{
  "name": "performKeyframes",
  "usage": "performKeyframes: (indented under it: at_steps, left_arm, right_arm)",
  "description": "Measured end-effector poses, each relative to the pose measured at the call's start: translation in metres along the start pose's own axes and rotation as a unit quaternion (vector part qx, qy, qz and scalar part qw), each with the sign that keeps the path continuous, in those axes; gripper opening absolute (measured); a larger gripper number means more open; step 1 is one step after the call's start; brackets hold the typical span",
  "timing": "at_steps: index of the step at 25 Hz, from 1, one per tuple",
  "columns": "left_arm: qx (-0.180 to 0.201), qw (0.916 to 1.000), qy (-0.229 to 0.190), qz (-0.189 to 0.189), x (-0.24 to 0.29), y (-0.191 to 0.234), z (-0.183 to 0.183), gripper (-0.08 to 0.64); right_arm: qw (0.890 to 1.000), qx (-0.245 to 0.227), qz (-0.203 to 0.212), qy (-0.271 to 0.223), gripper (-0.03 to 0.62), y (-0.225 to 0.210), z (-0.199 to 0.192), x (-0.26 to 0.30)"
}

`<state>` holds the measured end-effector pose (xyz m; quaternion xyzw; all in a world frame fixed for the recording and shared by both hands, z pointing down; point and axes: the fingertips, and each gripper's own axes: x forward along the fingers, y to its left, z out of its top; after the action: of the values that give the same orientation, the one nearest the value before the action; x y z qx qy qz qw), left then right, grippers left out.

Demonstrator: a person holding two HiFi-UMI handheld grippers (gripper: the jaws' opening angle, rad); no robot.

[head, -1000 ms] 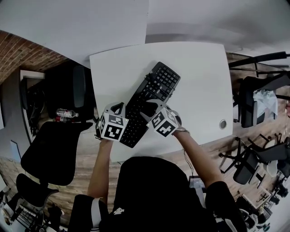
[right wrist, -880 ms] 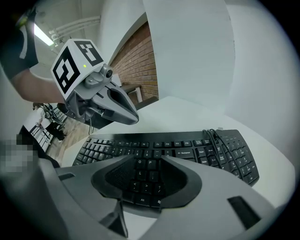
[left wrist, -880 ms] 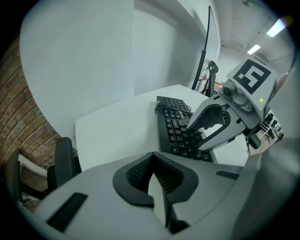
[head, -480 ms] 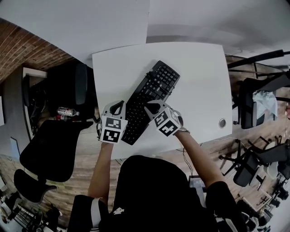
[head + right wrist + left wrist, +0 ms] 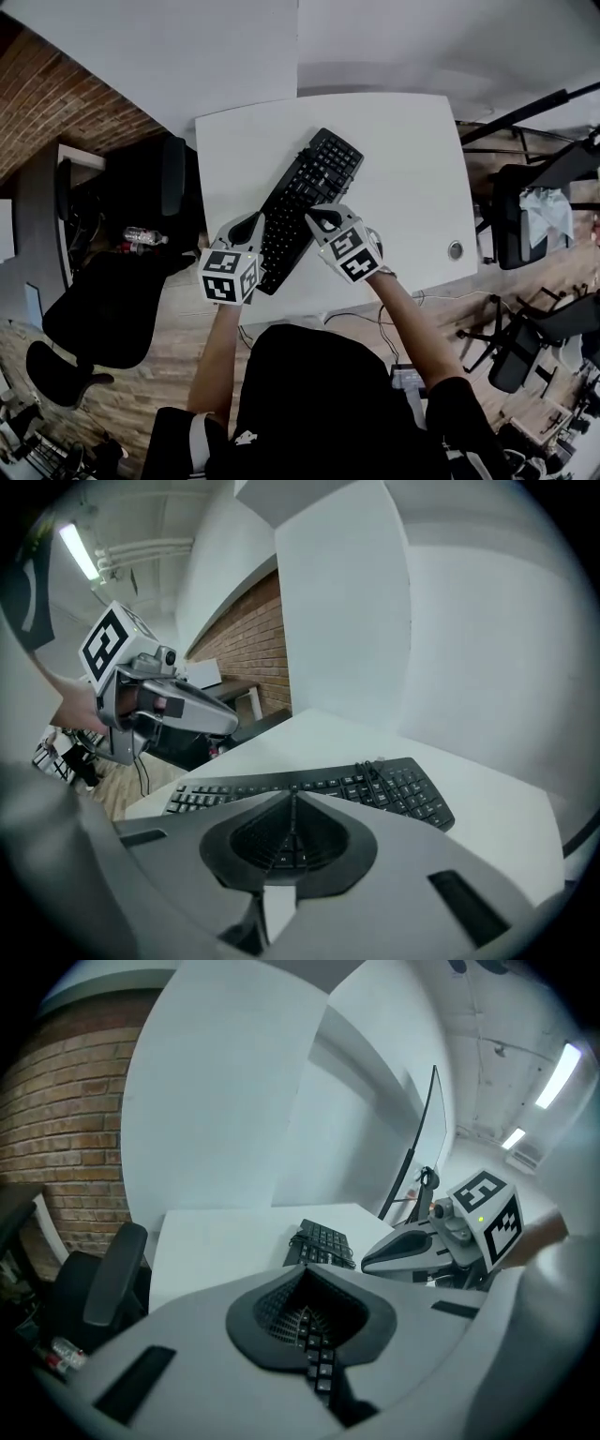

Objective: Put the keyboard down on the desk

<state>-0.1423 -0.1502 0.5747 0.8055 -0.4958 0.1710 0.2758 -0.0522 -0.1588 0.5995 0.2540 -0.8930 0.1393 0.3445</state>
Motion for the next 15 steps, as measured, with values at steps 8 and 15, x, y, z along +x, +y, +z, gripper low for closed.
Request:
performKeyframes:
  at_steps: [8,15]
  left_arm:
    - [0.041,0.9969,-0.065,0.013,-0.035,-0.039,0.04,0.011]
    - [0.065,0.9917,-0.111,0.004,-0.075,-0.082,0.061,0.011]
  right_arm:
    - [0.996,0.048,-0.028,-0.076,0.041,-0.006,0.027,-0.056]
    - [0.987,0.07,-0.041,-0.139,0.041,0.008,0.044,-0.11]
